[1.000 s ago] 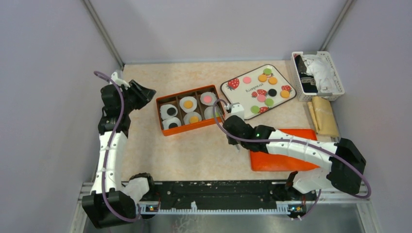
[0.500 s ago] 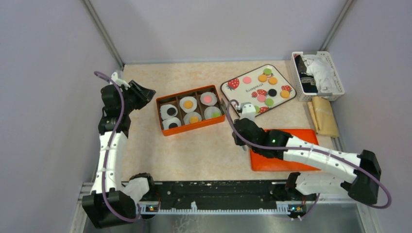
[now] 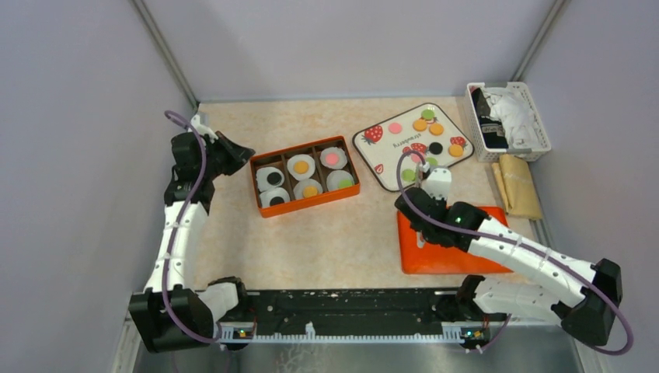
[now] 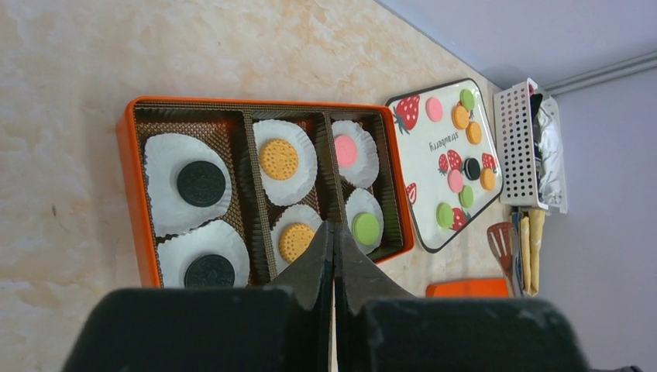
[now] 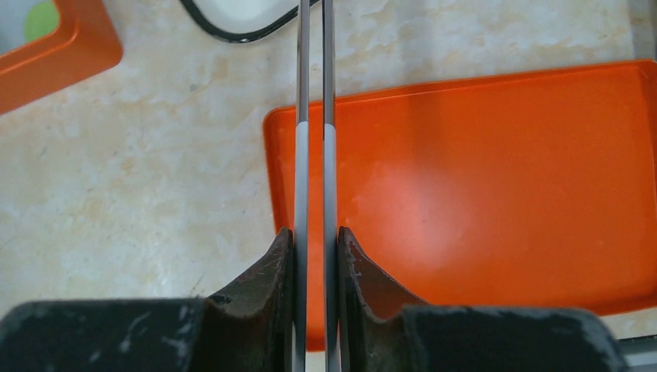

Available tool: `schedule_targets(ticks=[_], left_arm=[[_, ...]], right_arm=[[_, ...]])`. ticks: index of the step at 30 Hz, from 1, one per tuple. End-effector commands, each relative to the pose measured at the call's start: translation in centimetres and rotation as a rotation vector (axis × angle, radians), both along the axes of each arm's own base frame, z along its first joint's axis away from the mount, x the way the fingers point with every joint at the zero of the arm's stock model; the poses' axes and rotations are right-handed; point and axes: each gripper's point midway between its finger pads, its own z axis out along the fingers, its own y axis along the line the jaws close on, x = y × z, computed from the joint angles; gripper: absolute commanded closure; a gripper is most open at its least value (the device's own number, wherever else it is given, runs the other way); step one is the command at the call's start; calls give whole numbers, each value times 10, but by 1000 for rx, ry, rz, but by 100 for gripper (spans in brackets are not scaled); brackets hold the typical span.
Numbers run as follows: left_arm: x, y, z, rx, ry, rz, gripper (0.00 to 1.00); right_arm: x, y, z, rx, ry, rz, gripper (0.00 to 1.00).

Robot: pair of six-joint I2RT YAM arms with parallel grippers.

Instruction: Pack the cookies

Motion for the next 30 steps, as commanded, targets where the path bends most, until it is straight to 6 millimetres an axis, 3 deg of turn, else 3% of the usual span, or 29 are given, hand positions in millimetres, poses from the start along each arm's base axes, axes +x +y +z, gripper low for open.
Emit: schedule_targets(ticks=[1, 18, 22, 30], left_arm=[[5, -8, 13, 7, -32, -33, 100], [2, -8, 16, 15, -33, -34, 100], [1, -8, 14, 21, -29, -36, 100], [-1, -6, 12, 36, -34, -31, 98]], right_arm=[[18, -8, 9, 35, -20, -54, 100], [78, -59, -49, 44, 117, -316, 100], [94, -50, -67, 72, 159, -296, 100], [138, -16, -83, 90, 206, -215, 100]])
